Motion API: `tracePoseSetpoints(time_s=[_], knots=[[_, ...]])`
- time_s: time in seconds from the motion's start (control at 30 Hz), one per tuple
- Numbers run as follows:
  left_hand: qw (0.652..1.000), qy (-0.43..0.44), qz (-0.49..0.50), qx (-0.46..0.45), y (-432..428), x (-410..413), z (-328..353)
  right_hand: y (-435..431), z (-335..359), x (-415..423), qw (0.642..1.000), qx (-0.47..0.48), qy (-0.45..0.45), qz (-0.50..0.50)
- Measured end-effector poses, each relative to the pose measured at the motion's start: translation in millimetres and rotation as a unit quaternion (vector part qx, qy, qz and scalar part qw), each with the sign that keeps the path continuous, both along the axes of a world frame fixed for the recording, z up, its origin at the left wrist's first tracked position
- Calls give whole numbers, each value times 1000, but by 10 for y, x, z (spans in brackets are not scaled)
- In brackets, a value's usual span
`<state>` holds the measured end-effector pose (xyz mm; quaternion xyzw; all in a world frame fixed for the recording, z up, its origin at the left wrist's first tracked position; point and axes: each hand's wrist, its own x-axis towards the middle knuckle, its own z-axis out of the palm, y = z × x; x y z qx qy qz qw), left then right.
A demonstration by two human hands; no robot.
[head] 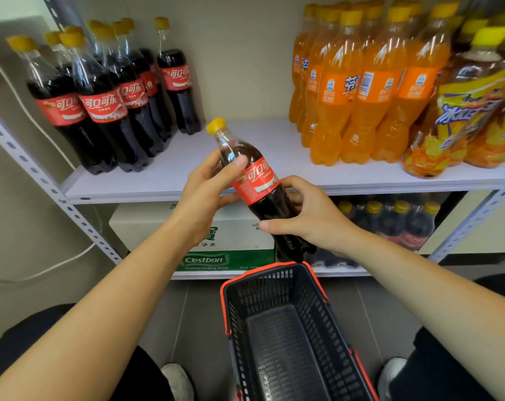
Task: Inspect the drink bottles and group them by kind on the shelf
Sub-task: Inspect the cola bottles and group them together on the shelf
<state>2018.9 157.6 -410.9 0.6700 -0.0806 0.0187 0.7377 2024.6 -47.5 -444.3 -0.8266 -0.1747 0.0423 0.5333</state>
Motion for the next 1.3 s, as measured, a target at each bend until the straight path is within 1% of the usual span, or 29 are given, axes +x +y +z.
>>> tracePoseSetpoints(time_s=[0.1,0.17,0.27,0.33,0.47,0.57,0.7,0.8,0.87,0.93,1.0,1.03,1.07,1.1,1.17,1.23,1.3], knots=[[1000,0,24,3,12,-1,-28,1,-8,-32,997,-47,-51,-16],[1000,-1,14,-19,25,-2,-29,1,1,-29,997,-61,-49,2],[998,-19,-23,-51,43,-12,-21,-10,23,20,999,-24,17,38],[997,-30,-41,-56,43,-26,-22,-6,31,32,998,9,41,47],[995,-52,-73,-47,5,-65,-36,18,21,15,997,57,12,50],[993,-94,-68,9,-38,-96,-6,-42,-35,56,997,60,-9,49],[981,-170,10,96,-37,-135,37,-107,-107,102,998,25,-47,34],[965,-214,62,139,-11,-173,29,-132,-127,109,997,3,-82,13],[945,-256,86,187,7,-191,26,-142,-126,106,993,-15,-115,-12],[915,-292,120,249,30,-202,39,-142,-131,104,986,-45,-153,-41],[888,-316,150,297,60,-211,60,-129,-149,99,980,-68,-178,-61],[882,-317,159,309,68,-219,71,-121,-167,93,977,-76,-186,-68],[883,-308,166,312,72,-231,85,-114,-185,86,975,-85,-192,-73],[891,-290,170,304,69,-240,99,-106,-201,75,973,-93,-198,-77],[919,-236,165,269,70,-242,119,-92,-224,52,968,-107,-209,-84],[950,-175,148,214,74,-228,131,-83,-231,36,966,-115,-213,-92],[972,-132,127,148,83,-213,145,-81,-218,22,965,-119,-212,-98]])
